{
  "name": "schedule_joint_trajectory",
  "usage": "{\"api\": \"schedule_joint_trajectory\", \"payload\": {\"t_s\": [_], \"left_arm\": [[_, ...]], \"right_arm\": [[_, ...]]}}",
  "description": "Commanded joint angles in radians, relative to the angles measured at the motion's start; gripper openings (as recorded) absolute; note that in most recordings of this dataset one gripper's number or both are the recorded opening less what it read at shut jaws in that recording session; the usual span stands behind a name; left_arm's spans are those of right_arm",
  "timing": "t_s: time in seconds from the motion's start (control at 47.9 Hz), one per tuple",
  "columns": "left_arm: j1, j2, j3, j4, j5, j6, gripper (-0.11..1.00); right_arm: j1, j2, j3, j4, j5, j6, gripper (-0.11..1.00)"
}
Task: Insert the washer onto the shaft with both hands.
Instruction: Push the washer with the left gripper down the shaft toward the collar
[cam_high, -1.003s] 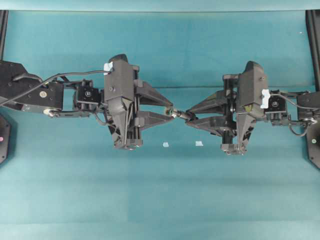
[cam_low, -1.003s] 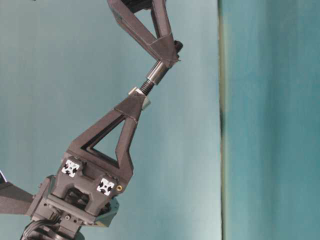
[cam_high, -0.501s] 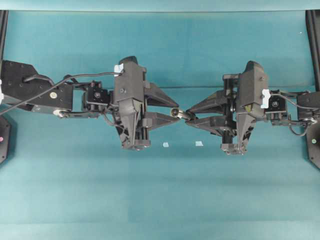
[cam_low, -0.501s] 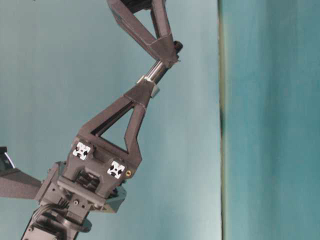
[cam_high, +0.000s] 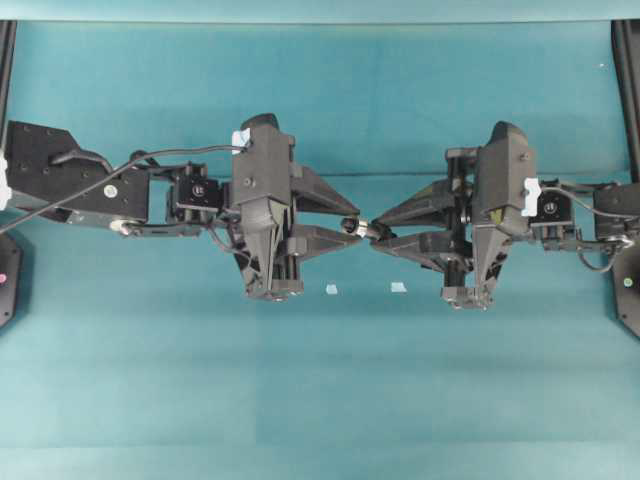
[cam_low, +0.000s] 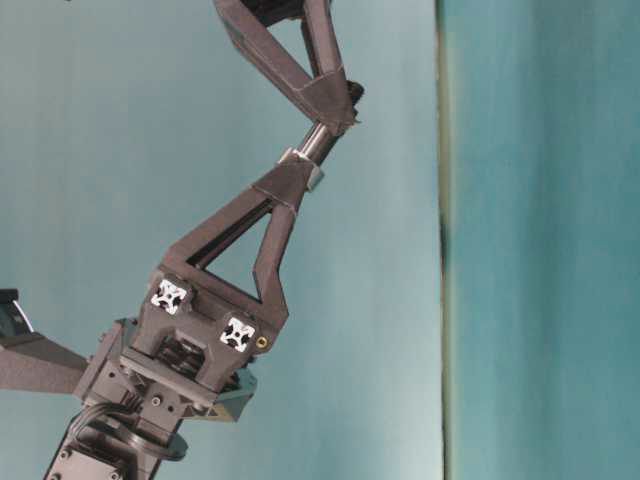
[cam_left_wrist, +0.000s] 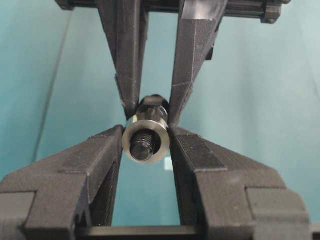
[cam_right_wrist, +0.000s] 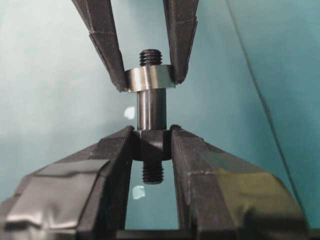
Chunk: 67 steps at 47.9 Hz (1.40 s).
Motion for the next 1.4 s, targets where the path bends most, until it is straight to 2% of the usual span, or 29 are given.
{"api": "schedule_joint_trajectory", "payload": {"t_s": [0.0,0.522,0.794,1.128,1.379], "left_arm": [[-0.003,-0.005,-0.018,0.003,-0.005,0.0,0.37],[-0.008,0.02,-0.049,0.003,0.002,0.002,0.37],[-0.014,0.017,-0.041,0.002,0.078,0.003,0.37],[-0.012,0.021,-0.052,0.003,0.086,0.041,0.37],[-0.012,0.02,-0.055,0.003,0.104,0.046,0.37]], "right_arm": [[-0.002,-0.008,-0.023,0.003,-0.015,-0.003,0.0],[-0.002,0.0,-0.031,0.002,-0.014,-0.005,0.0],[-0.017,-0.002,-0.034,0.002,-0.011,-0.005,0.0],[-0.02,-0.002,-0.035,-0.002,0.006,-0.005,0.0],[-0.02,-0.002,-0.037,-0.005,0.028,-0.008,0.0]]}}
